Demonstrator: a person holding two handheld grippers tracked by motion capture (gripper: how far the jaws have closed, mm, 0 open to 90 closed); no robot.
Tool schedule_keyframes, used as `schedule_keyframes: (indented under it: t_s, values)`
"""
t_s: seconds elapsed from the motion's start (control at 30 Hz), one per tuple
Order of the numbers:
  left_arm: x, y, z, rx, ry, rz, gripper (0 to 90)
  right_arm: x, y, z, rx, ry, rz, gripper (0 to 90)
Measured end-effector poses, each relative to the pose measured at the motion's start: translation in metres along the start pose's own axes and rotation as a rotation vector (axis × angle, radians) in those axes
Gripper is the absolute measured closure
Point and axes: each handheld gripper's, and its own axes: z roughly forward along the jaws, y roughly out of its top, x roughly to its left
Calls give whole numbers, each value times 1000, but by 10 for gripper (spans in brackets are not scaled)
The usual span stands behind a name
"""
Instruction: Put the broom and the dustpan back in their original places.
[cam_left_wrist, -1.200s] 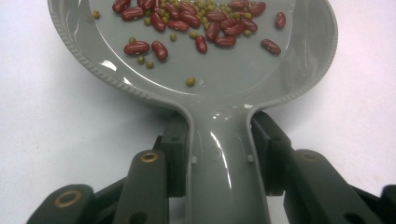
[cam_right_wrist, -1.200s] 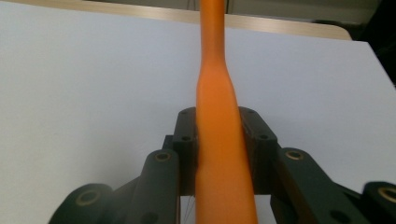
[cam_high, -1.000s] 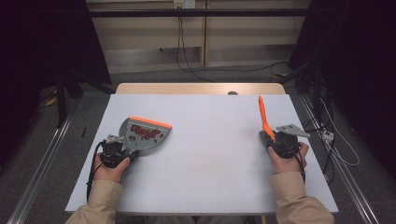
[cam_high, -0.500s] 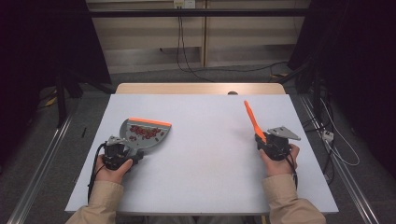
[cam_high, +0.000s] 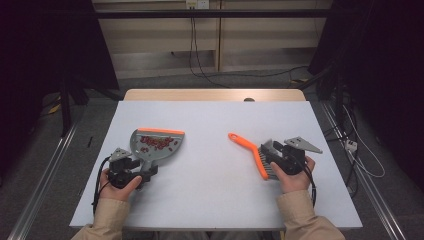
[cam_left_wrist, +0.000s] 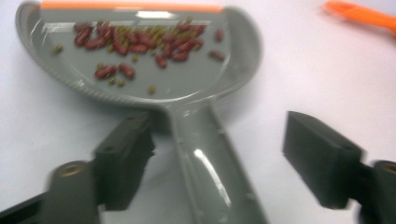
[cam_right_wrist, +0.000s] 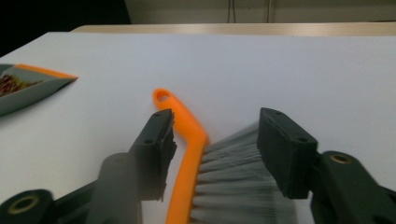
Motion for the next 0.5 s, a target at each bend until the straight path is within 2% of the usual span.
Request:
schedule_keyframes:
  t_s: [0.07, 0.17, 0.23, 0.37, 0.5]
  values:
    - [-3, -1, -4, -30, -10, 49, 170, 4, -3, -5, -8, 30, -32, 408]
    - [-5, -1, -8, -70, -49, 77, 140, 9, -7, -10, 0, 71, -60, 338]
    - [-7, -2, -11, -85, -70, 111, 128, 10, -11, -14, -6, 93, -77, 306]
    - [-8, -4, -15, -111, -104, 138, 106, 10, -18, -22, 11, 115, -87, 267]
    - [-9, -7, -17, -115, -127, 172, 104, 6, -24, -30, 7, 124, -83, 255]
